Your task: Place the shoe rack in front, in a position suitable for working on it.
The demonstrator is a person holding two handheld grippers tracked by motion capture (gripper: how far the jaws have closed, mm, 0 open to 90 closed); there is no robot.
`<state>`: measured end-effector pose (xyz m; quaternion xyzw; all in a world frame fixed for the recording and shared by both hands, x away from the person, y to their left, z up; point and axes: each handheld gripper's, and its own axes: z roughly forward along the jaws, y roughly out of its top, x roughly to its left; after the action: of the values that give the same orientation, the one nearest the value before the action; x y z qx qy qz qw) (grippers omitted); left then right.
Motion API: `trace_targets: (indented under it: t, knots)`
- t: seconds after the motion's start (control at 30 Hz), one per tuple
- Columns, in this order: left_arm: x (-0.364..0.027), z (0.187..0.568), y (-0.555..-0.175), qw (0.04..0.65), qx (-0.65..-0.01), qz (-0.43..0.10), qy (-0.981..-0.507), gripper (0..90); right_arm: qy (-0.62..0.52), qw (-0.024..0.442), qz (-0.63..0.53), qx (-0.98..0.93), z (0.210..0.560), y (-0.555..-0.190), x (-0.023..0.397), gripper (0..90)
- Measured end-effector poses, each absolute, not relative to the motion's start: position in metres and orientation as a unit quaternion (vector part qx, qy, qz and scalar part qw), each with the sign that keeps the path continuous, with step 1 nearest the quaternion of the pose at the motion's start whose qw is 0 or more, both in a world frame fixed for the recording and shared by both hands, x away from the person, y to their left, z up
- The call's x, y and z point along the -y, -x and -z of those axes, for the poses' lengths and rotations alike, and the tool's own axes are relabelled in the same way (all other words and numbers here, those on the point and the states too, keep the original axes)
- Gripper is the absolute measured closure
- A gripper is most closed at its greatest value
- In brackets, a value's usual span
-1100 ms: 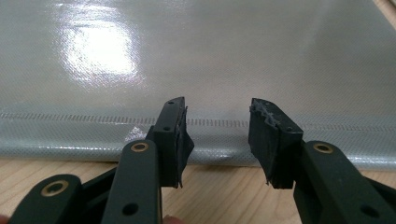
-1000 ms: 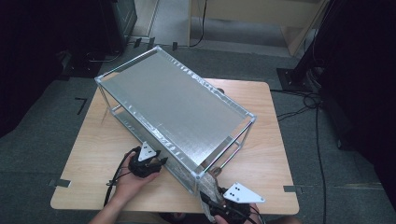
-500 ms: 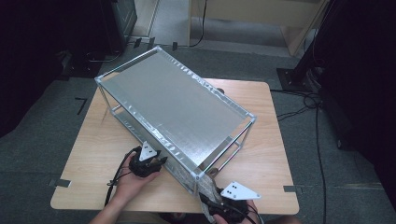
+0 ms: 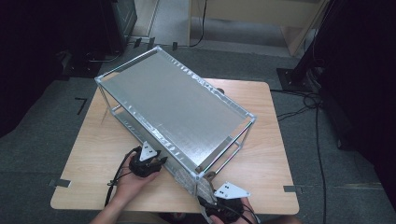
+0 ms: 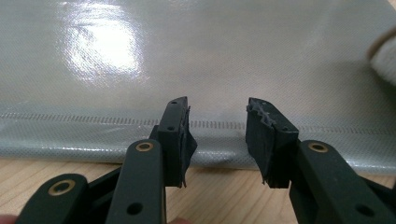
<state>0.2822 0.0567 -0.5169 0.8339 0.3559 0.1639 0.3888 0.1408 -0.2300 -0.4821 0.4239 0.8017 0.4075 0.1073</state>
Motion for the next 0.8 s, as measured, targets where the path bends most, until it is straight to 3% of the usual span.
trace_targets:
  t: [0.47, 0.8]
  knots:
    - [-0.056, 0.517, -0.282, 0.389, -0.358, -0.167, -0.833, 59.8, -0.408, 0.136, -0.518, -0.739, 0.428, -0.124, 0.241, 53.6]
    - [-0.056, 0.517, -0.282, 0.388, -0.359, -0.167, -0.833, 59.8, -0.423, 0.128, -0.420, -0.793, 0.473, -0.137, 0.229, 53.4]
